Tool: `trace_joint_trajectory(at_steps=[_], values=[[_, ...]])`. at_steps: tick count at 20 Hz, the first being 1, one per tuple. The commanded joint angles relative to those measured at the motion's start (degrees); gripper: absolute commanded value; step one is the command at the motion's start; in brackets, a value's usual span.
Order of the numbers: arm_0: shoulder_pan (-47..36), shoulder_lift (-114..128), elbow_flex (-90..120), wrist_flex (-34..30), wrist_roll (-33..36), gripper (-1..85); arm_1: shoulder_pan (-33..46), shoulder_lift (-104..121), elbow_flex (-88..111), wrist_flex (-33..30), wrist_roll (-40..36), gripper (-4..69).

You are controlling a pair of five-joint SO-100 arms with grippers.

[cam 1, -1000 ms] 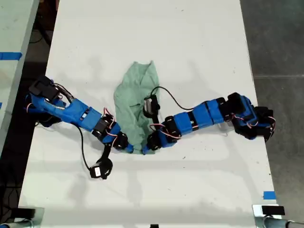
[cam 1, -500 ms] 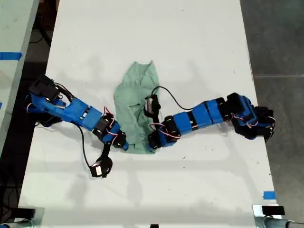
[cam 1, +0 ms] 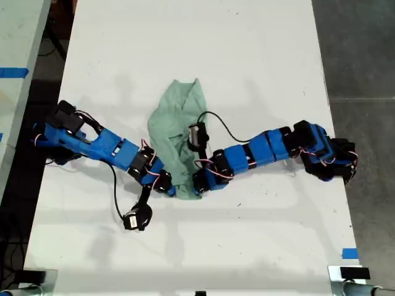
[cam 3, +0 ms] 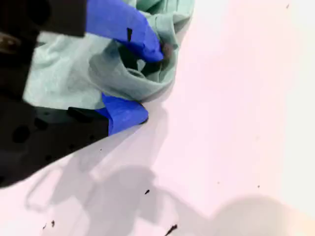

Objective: Fold t shirt

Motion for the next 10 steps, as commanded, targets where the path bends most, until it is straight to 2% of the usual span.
trace_joint_trajectory(at_steps=[1,7,10], values=[[0.4,-0.3,-1.6,-1.1,0.4,-0.1,0.4,-0.1,-1.1,1.4,1.1,1.6],[4.3,2.8,-8.1,0.4,2.7,-0.1,-3.2,2.4,-4.9,1.9,-0.8,1.6],[7.6,3.5,-21.2,4.0,6.9,-0.1,-6.2,10.3,-6.0,-1.5,-5.5,1.6]])
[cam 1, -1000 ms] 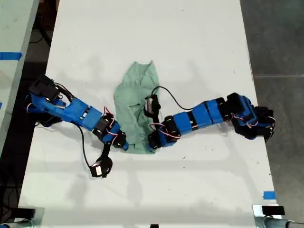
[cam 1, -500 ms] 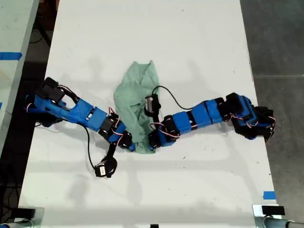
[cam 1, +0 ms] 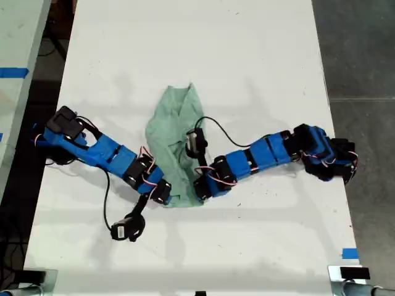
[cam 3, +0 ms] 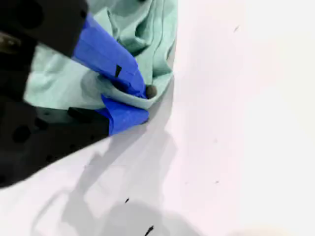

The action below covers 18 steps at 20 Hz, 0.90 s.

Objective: Fold t shirt

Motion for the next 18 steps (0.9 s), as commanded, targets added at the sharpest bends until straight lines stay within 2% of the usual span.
trace_joint_trajectory(at_steps=[1,4,7,9,12,14,17,18], values=[[2.5,6.3,-9.8,0.9,4.1,-0.1,-1.8,12.7,-2.8,-3.3,-5.0,1.6],[-3.2,16.5,-8.3,8.8,6.3,-0.1,3.5,21.7,-2.1,-3.2,-10.1,1.6],[-13.2,24.4,-4.9,17.1,8.3,-0.1,11.3,27.6,-0.9,-4.5,-13.9,1.6],[-20.6,28.5,-0.9,20.0,10.3,-0.1,16.3,29.5,0.4,-4.0,-15.0,1.6],[-33.6,35.4,9.3,20.4,14.3,-0.1,24.3,30.5,4.3,-4.0,-16.9,1.6],[-41.5,39.0,16.7,18.8,16.9,-0.1,29.6,29.9,7.6,-6.2,-18.8,1.6],[-48.6,39.7,23.5,14.7,19.6,-0.1,35.9,27.2,12.9,-12.0,-20.3,1.6],[-49.6,38.7,24.6,14.0,19.6,4.4,37.2,25.2,12.6,-12.4,-20.3,1.9]])
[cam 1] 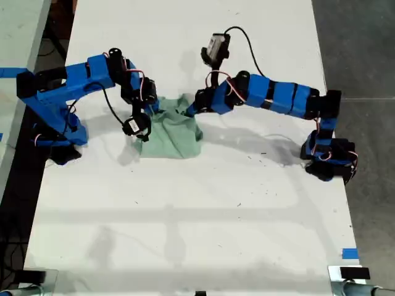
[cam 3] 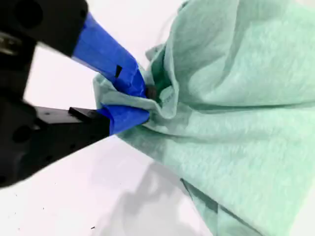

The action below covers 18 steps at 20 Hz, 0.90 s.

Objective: Fold t shirt

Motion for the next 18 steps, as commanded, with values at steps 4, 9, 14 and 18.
trace_joint_trajectory(at_steps=[4,9,14,18], values=[[-3.6,-2.5,1.0,-3.3,3.3,24.2,6.2,-4.7,-5.1,1.8,-4.0,18.7],[-9.8,2.1,-7.6,4.7,5.7,23.3,9.0,0.5,-5.4,10.2,-4.8,17.0],[-17.0,20.7,-7.5,9.3,9.5,6.8,9.8,19.8,2.3,25.9,-1.8,0.8],[-1.1,42.8,0.4,7.7,2.9,0.0,3.4,53.3,28.9,28.0,5.6,0.9]])
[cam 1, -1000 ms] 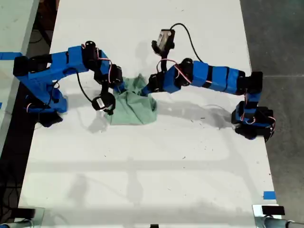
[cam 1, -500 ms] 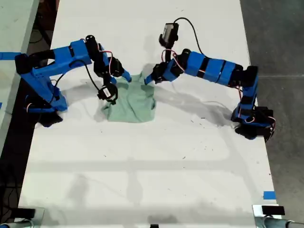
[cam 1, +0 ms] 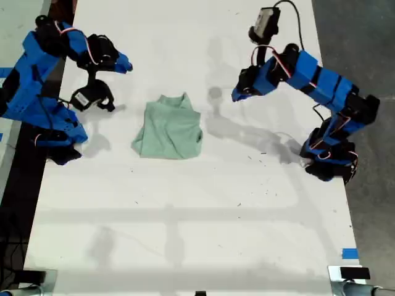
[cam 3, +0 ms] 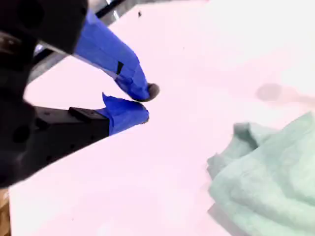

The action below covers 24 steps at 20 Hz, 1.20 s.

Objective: Fold t shirt

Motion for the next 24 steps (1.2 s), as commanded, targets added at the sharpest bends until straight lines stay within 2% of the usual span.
trace_joint_trajectory(at_steps=[1,3,5,6,8,9,11,12,13,15,18,20,24], values=[[16.2,17.5,8.7,-4.8,-7.6,0.0,-7.3,27.1,19.1,0.1,8.2,0.9],[25.8,34.6,28.0,-13.1,-13.8,0.0,-14.9,42.4,37.4,-4.4,14.9,0.9],[30.6,51.2,48.0,-18.2,-19.2,-0.1,-21.2,57.5,56.3,-9.4,22.5,0.9],[33.8,58.4,56.3,-22.8,-20.3,-0.1,-23.6,64.0,64.7,-11.8,25.4,1.0],[39.2,66.7,73.4,-31.7,-24.5,-0.1,-27.8,76.8,79.2,-15.5,28.9,1.0],[41.0,69.6,82.0,-35.2,-26.5,-0.1,-28.7,86.5,86.3,-15.1,29.4,1.0],[41.7,69.5,89.1,-36.2,-28.7,-0.1,-29.5,88.2,94.0,-14.6,29.1,1.0],[40.9,69.6,90.0,-35.1,-26.6,-0.1,-30.0,88.2,97.8,-13.6,30.3,1.0],[38.1,69.8,91.2,-34.6,-23.6,0.4,-29.2,88.3,101.5,-12.8,28.2,0.8],[32.9,69.9,91.7,-33.6,-12.7,5.7,-30.0,88.2,101.8,-13.5,25.8,0.8],[27.5,69.9,92.4,-31.9,-12.0,6.5,-26.0,88.2,101.8,-13.5,15.3,2.2],[27.3,69.9,92.3,-31.9,-12.0,6.7,-25.8,88.2,101.8,-13.5,10.5,2.9],[27.9,69.9,92.3,-31.9,-12.0,6.7,-26.0,88.2,101.8,-13.5,12.4,3.5]])
